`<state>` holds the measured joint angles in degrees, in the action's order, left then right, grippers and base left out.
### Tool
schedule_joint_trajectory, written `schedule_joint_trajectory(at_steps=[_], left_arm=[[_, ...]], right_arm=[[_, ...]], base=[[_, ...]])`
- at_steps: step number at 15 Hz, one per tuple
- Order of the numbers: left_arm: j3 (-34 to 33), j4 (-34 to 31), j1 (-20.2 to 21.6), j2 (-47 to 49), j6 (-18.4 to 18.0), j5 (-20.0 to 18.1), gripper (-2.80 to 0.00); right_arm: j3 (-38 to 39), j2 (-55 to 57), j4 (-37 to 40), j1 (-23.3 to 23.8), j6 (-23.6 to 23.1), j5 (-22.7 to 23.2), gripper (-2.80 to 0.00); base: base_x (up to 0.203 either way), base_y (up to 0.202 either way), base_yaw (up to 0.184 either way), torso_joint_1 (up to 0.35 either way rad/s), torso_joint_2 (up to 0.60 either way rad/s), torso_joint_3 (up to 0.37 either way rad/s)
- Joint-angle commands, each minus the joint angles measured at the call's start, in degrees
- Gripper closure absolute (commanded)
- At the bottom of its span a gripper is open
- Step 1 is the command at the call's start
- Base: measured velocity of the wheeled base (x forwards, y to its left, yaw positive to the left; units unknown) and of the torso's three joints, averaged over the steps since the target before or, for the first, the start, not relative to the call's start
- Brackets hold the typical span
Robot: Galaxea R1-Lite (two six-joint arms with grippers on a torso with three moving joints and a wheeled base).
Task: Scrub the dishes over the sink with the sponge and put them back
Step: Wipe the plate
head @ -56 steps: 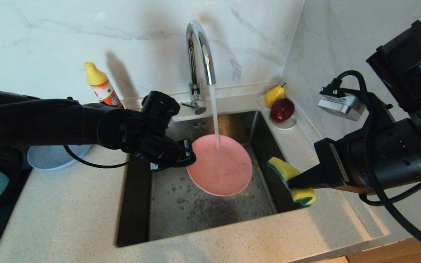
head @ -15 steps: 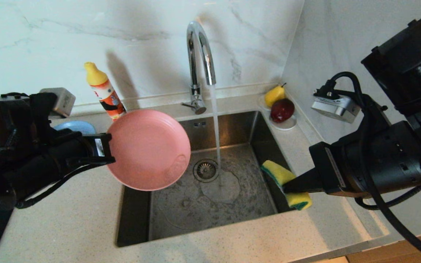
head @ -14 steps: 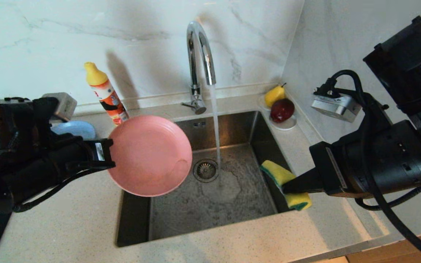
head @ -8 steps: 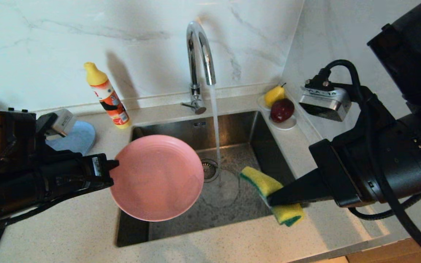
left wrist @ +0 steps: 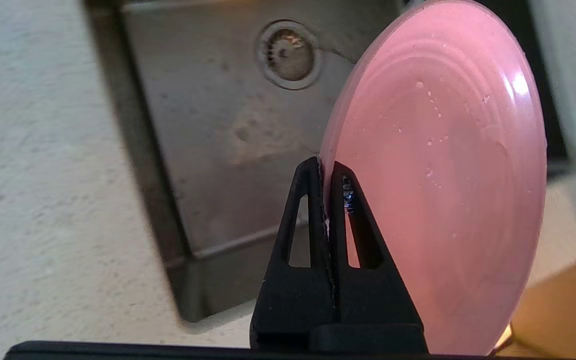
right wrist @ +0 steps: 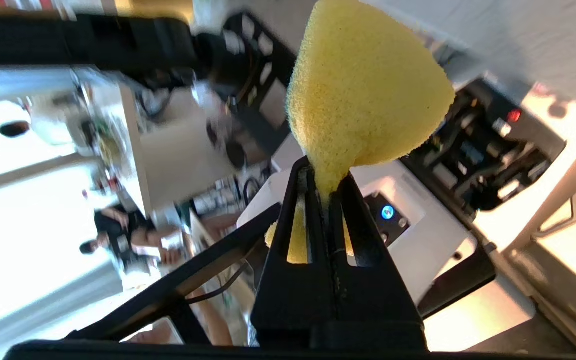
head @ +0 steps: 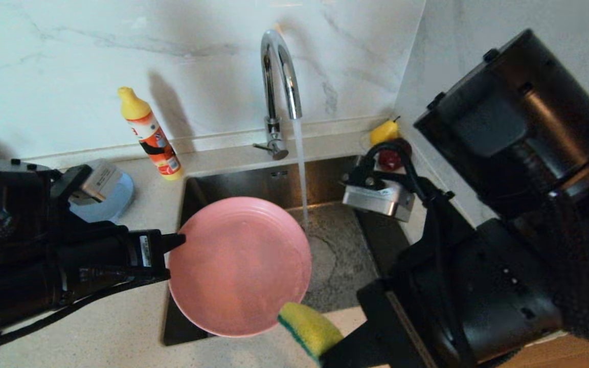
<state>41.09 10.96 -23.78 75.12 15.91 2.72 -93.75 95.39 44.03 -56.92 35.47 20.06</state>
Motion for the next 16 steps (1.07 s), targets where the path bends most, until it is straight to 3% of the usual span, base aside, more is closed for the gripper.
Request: schedule_joint_trajectory(at_steps=[1, 5, 9, 13, 16], left_arm=[[0.0, 0.1, -2.0, -0.3, -0.4, 0.1, 0.0], [0.3, 0.5, -5.4, 1.0, -1.3, 0.6, 0.0], [0.8, 5.6, -7.7, 4.9, -1.2, 2.8, 0.0], [0.9, 5.9, -8.0, 5.6, -1.2, 2.8, 0.0], [1.0, 6.0, -8.1, 5.5, -1.1, 2.8, 0.0]], right_arm=[[-0.5, 3.4, 0.4, -2.4, 0.2, 0.2, 0.0], [-5.2, 8.2, 4.3, -4.7, 0.3, -0.1, 0.0], [-11.8, 12.7, 7.3, -5.4, 0.3, -0.6, 0.0], [-16.8, 18.0, 10.0, -5.4, 1.4, -0.8, 0.0], [-16.8, 20.0, 9.8, -5.5, 2.2, -3.8, 0.0]], base=[[0.0, 0.0, 0.0, 0.0, 0.0, 0.0], [0.0, 0.0, 0.0, 0.0, 0.0, 0.0], [0.0, 0.0, 0.0, 0.0, 0.0, 0.0], [0.0, 0.0, 0.0, 0.0, 0.0, 0.0], [0.0, 0.0, 0.0, 0.0, 0.0, 0.0]])
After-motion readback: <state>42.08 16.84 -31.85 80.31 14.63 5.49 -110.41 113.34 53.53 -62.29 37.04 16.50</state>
